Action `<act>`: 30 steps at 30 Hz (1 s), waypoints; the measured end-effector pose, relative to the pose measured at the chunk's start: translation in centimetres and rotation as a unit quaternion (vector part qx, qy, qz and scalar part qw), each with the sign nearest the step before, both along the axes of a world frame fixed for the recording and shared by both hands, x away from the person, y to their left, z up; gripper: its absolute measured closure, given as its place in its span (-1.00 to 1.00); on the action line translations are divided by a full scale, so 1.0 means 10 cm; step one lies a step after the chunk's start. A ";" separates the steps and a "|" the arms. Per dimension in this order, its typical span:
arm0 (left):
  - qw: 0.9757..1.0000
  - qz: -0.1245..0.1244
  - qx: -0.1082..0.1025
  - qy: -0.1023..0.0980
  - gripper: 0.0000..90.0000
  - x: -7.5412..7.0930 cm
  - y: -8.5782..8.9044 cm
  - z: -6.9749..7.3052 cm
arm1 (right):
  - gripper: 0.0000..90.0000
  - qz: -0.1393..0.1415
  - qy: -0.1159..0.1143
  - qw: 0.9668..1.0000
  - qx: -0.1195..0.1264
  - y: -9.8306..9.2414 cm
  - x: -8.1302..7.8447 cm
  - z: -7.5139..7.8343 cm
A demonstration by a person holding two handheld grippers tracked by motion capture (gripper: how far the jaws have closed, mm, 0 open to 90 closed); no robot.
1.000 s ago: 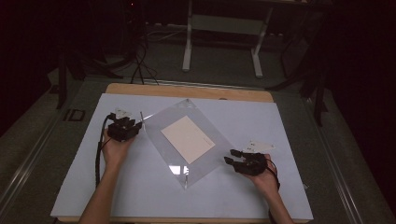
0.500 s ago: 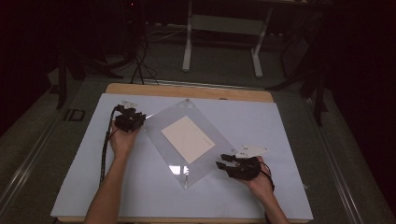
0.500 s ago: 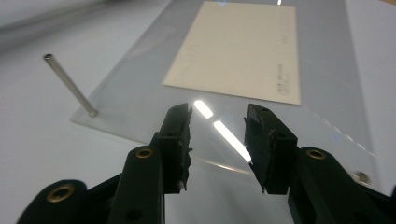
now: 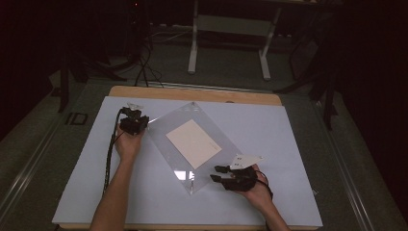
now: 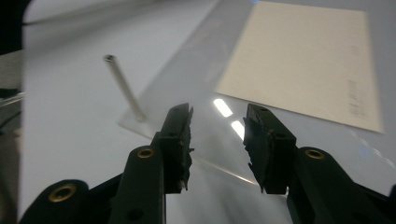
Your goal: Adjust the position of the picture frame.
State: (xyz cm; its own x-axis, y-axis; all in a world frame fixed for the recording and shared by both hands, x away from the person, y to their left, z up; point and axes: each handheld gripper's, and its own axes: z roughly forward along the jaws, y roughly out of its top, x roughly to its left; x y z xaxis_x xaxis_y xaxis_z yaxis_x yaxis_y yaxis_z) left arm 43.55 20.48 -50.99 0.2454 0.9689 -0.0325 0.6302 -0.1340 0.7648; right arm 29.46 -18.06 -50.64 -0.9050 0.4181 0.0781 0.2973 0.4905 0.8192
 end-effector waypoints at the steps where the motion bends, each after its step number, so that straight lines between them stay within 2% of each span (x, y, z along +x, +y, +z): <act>1: 1.000 0.001 0.000 0.000 0.88 0.00 0.00 0.00 | 0.35 0.006 0.001 1.000 0.002 0.02 -0.01 0.00; 12: 1.000 0.002 -0.002 0.002 0.88 0.00 0.00 0.00 | 0.35 0.047 0.012 0.999 0.007 0.23 -0.07 -0.04; 20: 1.000 0.001 -0.002 0.004 0.88 0.01 0.00 0.01 | 0.39 0.081 0.009 0.997 0.006 0.44 -0.14 -0.05; 27: 1.000 -0.003 0.000 0.007 0.88 0.02 0.00 0.01 | 0.55 0.094 0.002 0.996 -0.001 0.67 -0.11 -0.09; 30: 1.000 -0.005 -0.002 0.008 0.88 0.03 0.01 0.01 | 0.73 0.107 0.001 0.994 -0.010 0.76 -0.11 -0.13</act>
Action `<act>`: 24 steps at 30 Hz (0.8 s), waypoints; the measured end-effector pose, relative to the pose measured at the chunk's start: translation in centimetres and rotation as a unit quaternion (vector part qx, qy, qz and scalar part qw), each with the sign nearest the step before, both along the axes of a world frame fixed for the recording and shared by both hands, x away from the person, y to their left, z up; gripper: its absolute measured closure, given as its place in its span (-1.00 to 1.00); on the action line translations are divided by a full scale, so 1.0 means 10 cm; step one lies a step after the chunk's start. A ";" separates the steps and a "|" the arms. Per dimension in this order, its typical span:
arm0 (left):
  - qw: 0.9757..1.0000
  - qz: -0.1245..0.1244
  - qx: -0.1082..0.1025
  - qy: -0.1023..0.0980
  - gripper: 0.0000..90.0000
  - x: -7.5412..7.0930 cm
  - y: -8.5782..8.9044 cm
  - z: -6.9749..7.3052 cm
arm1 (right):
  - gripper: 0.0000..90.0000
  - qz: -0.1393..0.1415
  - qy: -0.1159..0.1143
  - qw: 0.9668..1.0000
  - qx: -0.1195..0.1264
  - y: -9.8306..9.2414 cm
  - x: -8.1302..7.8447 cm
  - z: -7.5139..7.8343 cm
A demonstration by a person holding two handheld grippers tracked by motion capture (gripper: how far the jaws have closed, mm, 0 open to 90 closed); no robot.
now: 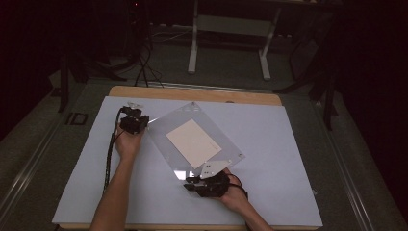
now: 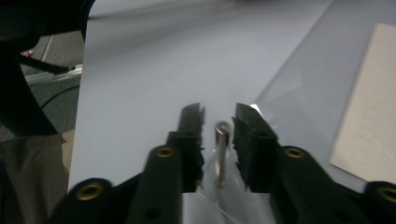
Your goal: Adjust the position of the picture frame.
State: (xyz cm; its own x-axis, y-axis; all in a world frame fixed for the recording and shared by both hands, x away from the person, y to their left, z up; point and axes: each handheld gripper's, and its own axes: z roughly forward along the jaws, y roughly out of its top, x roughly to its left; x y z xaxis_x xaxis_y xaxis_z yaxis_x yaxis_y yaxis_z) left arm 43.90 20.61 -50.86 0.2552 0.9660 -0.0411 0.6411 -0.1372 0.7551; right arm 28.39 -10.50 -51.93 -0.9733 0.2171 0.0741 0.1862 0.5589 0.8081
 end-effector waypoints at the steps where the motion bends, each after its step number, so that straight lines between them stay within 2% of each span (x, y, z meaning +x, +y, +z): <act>1: 1.000 -0.001 -0.002 0.000 0.88 0.01 0.00 0.00 | 0.79 0.001 -0.011 1.000 -0.001 0.02 -0.01 -0.01; 2: 1.000 -0.004 -0.002 0.000 0.88 0.01 0.01 0.00 | 0.87 -0.002 -0.020 1.000 -0.002 0.04 -0.01 -0.02; 4: 1.000 -0.007 0.002 0.002 0.88 0.03 0.01 0.01 | 0.87 0.002 -0.014 1.000 0.006 0.03 0.02 -0.03; 8: 1.000 -0.006 -0.001 0.004 0.89 0.07 0.00 0.02 | 0.89 0.002 -0.053 0.999 -0.008 0.06 -0.03 -0.02; 11: 1.000 -0.004 -0.004 0.005 0.89 0.12 -0.04 0.03 | 0.89 -0.001 -0.064 0.998 -0.017 0.09 -0.05 -0.01; 13: 1.000 -0.011 -0.003 0.004 0.89 0.16 -0.10 0.06 | 0.89 0.003 -0.070 0.997 -0.018 0.11 -0.08 0.01; 19: 0.999 -0.050 0.006 -0.005 0.88 0.29 -0.45 0.20 | 0.86 0.023 -0.096 0.995 -0.020 0.20 -0.23 0.12; 20: 0.999 -0.050 0.006 -0.005 0.88 0.29 -0.45 0.20 | 0.86 0.023 -0.096 0.995 -0.020 0.20 -0.23 0.12; 21: 0.997 -0.070 0.022 -0.006 0.89 0.34 -0.62 0.26 | 0.85 0.031 -0.103 0.994 -0.019 0.24 -0.29 0.17; 22: 0.996 -0.081 0.026 -0.005 0.89 0.37 -0.71 0.30 | 0.85 0.032 -0.103 0.994 -0.019 0.25 -0.29 0.19; 23: 0.996 -0.081 0.026 -0.005 0.88 0.37 -0.71 0.30 | 0.85 0.033 -0.105 0.994 -0.017 0.27 -0.31 0.21; 24: 0.994 -0.108 0.029 -0.010 0.88 0.42 -0.89 0.35 | 0.85 0.036 -0.107 0.993 -0.016 0.29 -0.33 0.24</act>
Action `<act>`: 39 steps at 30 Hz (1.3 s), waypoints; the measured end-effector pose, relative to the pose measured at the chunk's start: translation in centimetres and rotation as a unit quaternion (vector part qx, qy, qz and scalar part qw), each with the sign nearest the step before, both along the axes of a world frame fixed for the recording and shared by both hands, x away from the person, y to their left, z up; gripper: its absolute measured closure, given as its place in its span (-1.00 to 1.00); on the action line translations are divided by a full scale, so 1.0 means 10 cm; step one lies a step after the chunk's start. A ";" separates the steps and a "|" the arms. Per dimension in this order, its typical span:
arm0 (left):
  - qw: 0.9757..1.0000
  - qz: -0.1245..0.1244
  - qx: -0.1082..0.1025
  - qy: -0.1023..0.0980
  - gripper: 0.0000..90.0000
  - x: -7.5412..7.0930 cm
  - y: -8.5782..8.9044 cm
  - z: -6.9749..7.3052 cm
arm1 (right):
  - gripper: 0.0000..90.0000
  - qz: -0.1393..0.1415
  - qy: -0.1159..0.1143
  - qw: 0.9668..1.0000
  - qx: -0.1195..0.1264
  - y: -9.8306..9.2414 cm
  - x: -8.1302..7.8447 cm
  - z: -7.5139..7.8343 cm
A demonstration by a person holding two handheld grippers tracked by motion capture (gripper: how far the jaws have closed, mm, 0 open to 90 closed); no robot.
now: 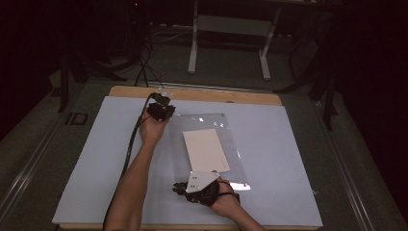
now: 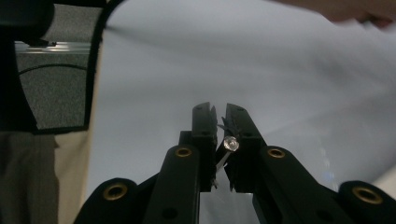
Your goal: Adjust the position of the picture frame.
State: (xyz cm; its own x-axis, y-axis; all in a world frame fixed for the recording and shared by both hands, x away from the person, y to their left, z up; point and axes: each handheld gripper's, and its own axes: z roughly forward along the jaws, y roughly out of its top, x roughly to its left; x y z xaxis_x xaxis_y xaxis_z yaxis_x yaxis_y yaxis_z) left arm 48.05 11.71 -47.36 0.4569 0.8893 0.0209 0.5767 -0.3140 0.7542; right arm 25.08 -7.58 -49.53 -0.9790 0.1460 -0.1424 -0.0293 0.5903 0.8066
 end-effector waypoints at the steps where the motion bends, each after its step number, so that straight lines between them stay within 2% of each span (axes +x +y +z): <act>1: 1.000 0.000 0.000 0.000 0.88 0.00 0.00 0.00 | 0.85 0.000 0.000 1.000 0.000 0.00 0.00 0.00; 2: 0.999 -0.033 0.000 -0.003 0.87 0.04 -0.21 0.02 | 0.85 0.009 -0.001 1.000 0.000 0.04 -0.02 0.03; 3: 0.999 -0.045 0.000 -0.001 0.87 0.05 -0.27 0.01 | 0.86 0.012 -0.001 1.000 0.000 0.06 -0.02 0.03; 4: 0.998 -0.060 0.007 0.012 0.85 0.08 -0.35 -0.03 | 0.86 0.013 0.004 1.000 0.001 0.08 -0.02 0.02; 7: 0.998 -0.063 0.010 0.016 0.72 0.09 -0.39 -0.10 | 0.86 0.014 0.006 1.000 -0.008 0.14 -0.01 -0.04; 8: 0.997 -0.068 -0.002 0.043 0.57 0.11 -0.35 -0.19 | 0.87 0.010 0.014 1.000 -0.017 0.19 0.00 -0.14; 9: 0.995 -0.079 -0.008 0.060 0.45 0.10 -0.33 -0.24 | 0.87 0.009 0.017 1.000 -0.020 0.20 0.01 -0.17; 10: 0.995 -0.084 -0.006 0.061 0.35 0.09 -0.32 -0.26 | 0.88 0.008 0.018 1.000 -0.023 0.23 0.01 -0.22; 13: 0.993 -0.095 -0.002 0.064 0.25 0.03 -0.26 -0.27 | 0.88 0.008 0.023 1.000 -0.017 0.23 0.02 -0.22; 14: 0.993 -0.100 -0.019 0.055 0.27 -0.03 -0.18 -0.26 | 0.88 0.007 0.022 1.000 -0.018 0.24 0.03 -0.22; 15: 0.993 -0.100 -0.019 0.055 0.28 -0.03 -0.18 -0.26 | 0.88 0.007 0.022 1.000 -0.018 0.24 0.03 -0.22; 16: 0.993 -0.097 -0.041 0.047 0.28 -0.11 -0.06 -0.22 | 0.88 0.005 0.023 1.000 -0.016 0.26 0.04 -0.21; 17: 0.993 -0.097 -0.041 0.047 0.27 -0.11 -0.06 -0.22 | 0.88 0.003 0.023 1.000 -0.016 0.28 0.06 -0.21; 19: 0.992 -0.089 -0.077 0.033 0.27 -0.24 0.14 -0.15 | 0.88 -0.005 0.023 1.000 -0.012 0.34 0.09 -0.20; 21: 0.992 -0.086 -0.085 0.028 0.25 -0.27 0.19 -0.13 | 0.88 -0.009 0.024 1.000 -0.013 0.40 0.13 -0.19; 22: 0.992 -0.082 -0.096 0.024 0.25 -0.33 0.28 -0.10 | 0.88 -0.014 0.025 1.000 -0.012 0.44 0.15 -0.19; 23: 0.992 -0.082 -0.096 0.024 0.25 -0.33 0.28 -0.10 | 0.88 -0.014 0.025 1.000 -0.012 0.44 0.15 -0.19; 24: 0.990 -0.069 -0.122 0.014 0.25 -0.44 0.42 -0.07 | 0.88 -0.019 0.026 0.999 -0.013 0.50 0.19 -0.18; 25: 0.989 -0.058 -0.138 0.005 0.25 -0.55 0.53 -0.06 | 0.89 -0.030 0.049 0.998 -0.008 0.63 0.31 -0.23; 26: 0.989 -0.058 -0.138 0.005 0.25 -0.55 0.53 -0.06 | 0.89 -0.030 0.049 0.998 -0.008 0.63 0.31 -0.23; 27: 0.988 -0.050 -0.149 0.000 0.25 -0.66 0.61 -0.08 | 0.88 -0.026 0.066 0.998 0.000 0.64 0.36 -0.24; 28: 0.988 -0.050 -0.149 0.000 0.23 -0.66 0.61 -0.08 | 0.88 -0.026 0.066 0.998 0.000 0.64 0.36 -0.24; 29: 0.988 -0.044 -0.151 -0.004 0.23 -0.73 0.65 -0.10 | 0.86 -0.023 0.068 0.997 -0.001 0.64 0.36 -0.24; 30: 0.989 -0.037 -0.146 -0.005 0.19 -0.82 0.69 -0.13 | 0.51 -0.019 0.074 0.997 -0.006 0.60 0.38 -0.24; 32: 0.989 -0.035 -0.143 -0.007 0.17 -0.87 0.70 -0.14 | 0.36 -0.018 0.082 0.996 -0.002 0.53 0.40 -0.24; 33: 0.990 -0.034 -0.136 -0.013 0.17 -0.98 0.73 -0.17 | 0.30 -0.020 0.086 0.996 0.003 0.48 0.41 -0.23; 34: 0.990 -0.034 -0.136 -0.013 0.17 -0.98 0.73 -0.17 | 0.30 -0.020 0.086 0.996 0.003 0.48 0.41 -0.23; 35: 0.991 -0.036 -0.130 -0.017 0.17 -1.07 0.75 -0.18 | 0.20 -0.027 0.101 0.994 0.011 0.36 0.47 -0.20; 36: 0.991 -0.036 -0.130 -0.017 0.16 -1.07 0.75 -0.18 | 0.13 -0.029 0.104 0.994 0.012 0.32 0.49 -0.19; 37: 0.992 -0.034 -0.120 -0.019 0.15 -1.15 0.75 -0.19 | 0.14 -0.026 0.112 0.993 0.014 0.27 0.52 -0.18; 38: 0.992 -0.034 -0.120 -0.019 0.15 -1.15 0.75 -0.19 | 0.14 -0.026 0.112 0.993 0.014 0.27 0.52 -0.18; 39: 0.993 -0.035 -0.111 -0.023 0.15 -1.20 0.74 -0.18 | 0.15 -0.030 0.110 0.993 0.015 0.22 0.54 -0.16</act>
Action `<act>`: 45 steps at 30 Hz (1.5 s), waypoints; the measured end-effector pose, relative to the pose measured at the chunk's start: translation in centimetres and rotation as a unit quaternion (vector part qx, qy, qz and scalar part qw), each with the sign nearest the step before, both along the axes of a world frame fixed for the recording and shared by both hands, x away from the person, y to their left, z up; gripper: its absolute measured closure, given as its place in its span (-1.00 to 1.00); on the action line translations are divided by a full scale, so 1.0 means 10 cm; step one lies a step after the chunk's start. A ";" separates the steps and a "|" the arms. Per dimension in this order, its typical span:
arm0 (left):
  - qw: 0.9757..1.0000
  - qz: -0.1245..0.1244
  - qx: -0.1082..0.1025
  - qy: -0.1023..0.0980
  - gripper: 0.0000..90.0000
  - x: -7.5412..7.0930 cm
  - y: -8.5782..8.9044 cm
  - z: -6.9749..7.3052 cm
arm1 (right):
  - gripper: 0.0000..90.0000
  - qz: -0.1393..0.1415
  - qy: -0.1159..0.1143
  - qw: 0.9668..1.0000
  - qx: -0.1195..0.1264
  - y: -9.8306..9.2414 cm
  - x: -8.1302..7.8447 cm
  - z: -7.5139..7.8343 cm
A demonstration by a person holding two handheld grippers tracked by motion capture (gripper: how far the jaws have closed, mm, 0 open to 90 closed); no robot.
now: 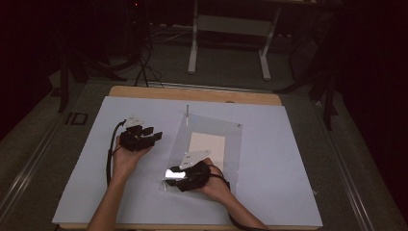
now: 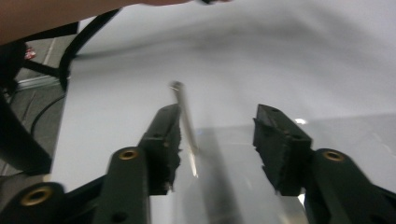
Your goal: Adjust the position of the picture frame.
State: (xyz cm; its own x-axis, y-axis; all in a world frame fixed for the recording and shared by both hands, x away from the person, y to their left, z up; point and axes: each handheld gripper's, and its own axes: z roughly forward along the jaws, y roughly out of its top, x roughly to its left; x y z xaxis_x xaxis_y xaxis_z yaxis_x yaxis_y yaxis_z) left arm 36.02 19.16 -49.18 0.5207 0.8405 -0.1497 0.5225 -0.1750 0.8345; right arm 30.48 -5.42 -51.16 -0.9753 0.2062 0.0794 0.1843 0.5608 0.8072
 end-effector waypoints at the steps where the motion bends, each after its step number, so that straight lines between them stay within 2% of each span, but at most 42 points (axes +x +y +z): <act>1: 1.000 0.000 0.005 -0.003 0.14 -0.03 0.00 0.00 | 0.14 -0.008 0.000 1.000 -0.002 -0.06 0.03 0.02; 3: 1.000 -0.003 0.008 -0.013 0.11 -0.14 0.00 0.02 | 0.12 -0.023 -0.003 1.000 -0.002 -0.17 0.10 0.07; 8: 1.000 -0.007 0.015 -0.018 0.11 -0.29 0.00 0.01 | 0.11 -0.049 -0.008 0.999 -0.006 -0.31 0.23 0.12; 10: 1.000 -0.005 0.011 -0.022 0.11 -0.39 0.01 0.00 | 0.07 -0.073 -0.011 0.997 -0.017 -0.38 0.33 0.14; 11: 1.000 -0.005 0.011 -0.022 0.11 -0.39 0.01 0.00 | 0.07 -0.082 -0.011 0.996 -0.021 -0.40 0.36 0.15; 12: 1.000 -0.006 0.010 -0.024 0.11 -0.47 0.03 -0.01 | 0.07 -0.087 -0.013 0.996 -0.023 -0.42 0.39 0.15; 13: 1.000 -0.006 0.010 -0.024 0.11 -0.47 0.03 -0.01 | 0.07 -0.087 -0.013 0.996 -0.023 -0.42 0.39 0.15; 14: 1.000 -0.005 0.009 -0.027 0.11 -0.55 0.05 -0.03 | 0.07 -0.099 -0.013 0.995 -0.026 -0.47 0.46 0.16; 17: 1.000 -0.007 0.005 -0.026 0.11 -0.62 0.08 -0.05 | 0.05 -0.110 -0.012 0.993 -0.031 -0.50 0.51 0.15; 20: 1.000 -0.009 0.004 -0.020 0.11 -0.73 0.14 -0.10 | 0.00 -0.126 -0.006 0.991 -0.040 -0.56 0.66 0.14; 21: 1.000 -0.009 0.004 -0.020 0.11 -0.73 0.14 -0.10 | 0.00 -0.126 -0.006 0.991 -0.040 -0.56 0.66 0.14; 23: 1.000 -0.011 0.007 -0.018 0.11 -0.79 0.16 -0.12 | -0.01 -0.138 -0.007 0.990 -0.039 -0.58 0.76 0.16; 25: 1.000 -0.013 0.002 -0.016 0.11 -0.84 0.17 -0.14 | -0.01 -0.142 -0.009 0.989 -0.040 -0.58 0.79 0.17; 26: 1.000 -0.014 0.002 -0.018 0.11 -0.89 0.19 -0.14 | 0.02 -0.150 -0.011 0.988 -0.039 -0.58 0.88 0.19; 31: 1.000 -0.020 -0.005 -0.021 0.11 -0.97 0.21 -0.16 | 0.07 -0.161 -0.014 0.986 -0.039 -0.55 1.02 0.20; 33: 0.999 -0.026 -0.007 -0.025 0.11 -1.03 0.20 -0.16 | 0.13 -0.171 -0.019 0.984 -0.037 -0.52 1.14 0.21; 37: 0.999 -0.032 -0.009 -0.027 0.11 -1.09 0.20 -0.17 | 0.27 -0.172 -0.022 0.984 -0.031 -0.49 1.26 0.22; 39: 0.999 -0.035 -0.003 -0.024 0.11 -1.16 0.18 -0.20 | 0.35 -0.186 -0.030 0.982 -0.032 -0.46 1.39 0.21; 42: 0.999 -0.042 0.003 -0.019 0.12 -1.23 0.16 -0.23 | 0.42 -0.203 -0.025 0.979 -0.022 -0.43 1.52 0.19; 43: 0.999 -0.042 0.003 -0.019 0.13 -1.23 0.16 -0.23 | 0.42 -0.203 -0.025 0.979 -0.022 -0.43 1.52 0.19; 45: 0.998 -0.052 -0.001 -0.017 0.18 -1.28 0.15 -0.24 | 0.49 -0.214 0.000 0.977 -0.003 -0.42 1.63 0.16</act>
State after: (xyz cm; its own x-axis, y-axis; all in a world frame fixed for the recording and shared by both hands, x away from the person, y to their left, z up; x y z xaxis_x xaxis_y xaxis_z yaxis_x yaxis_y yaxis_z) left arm 23.24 20.69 -51.61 0.6105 0.7809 -0.1322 0.4724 -0.2251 0.8521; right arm 46.77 -9.59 -49.53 -0.7998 0.5952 0.0772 0.4033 0.4376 0.8037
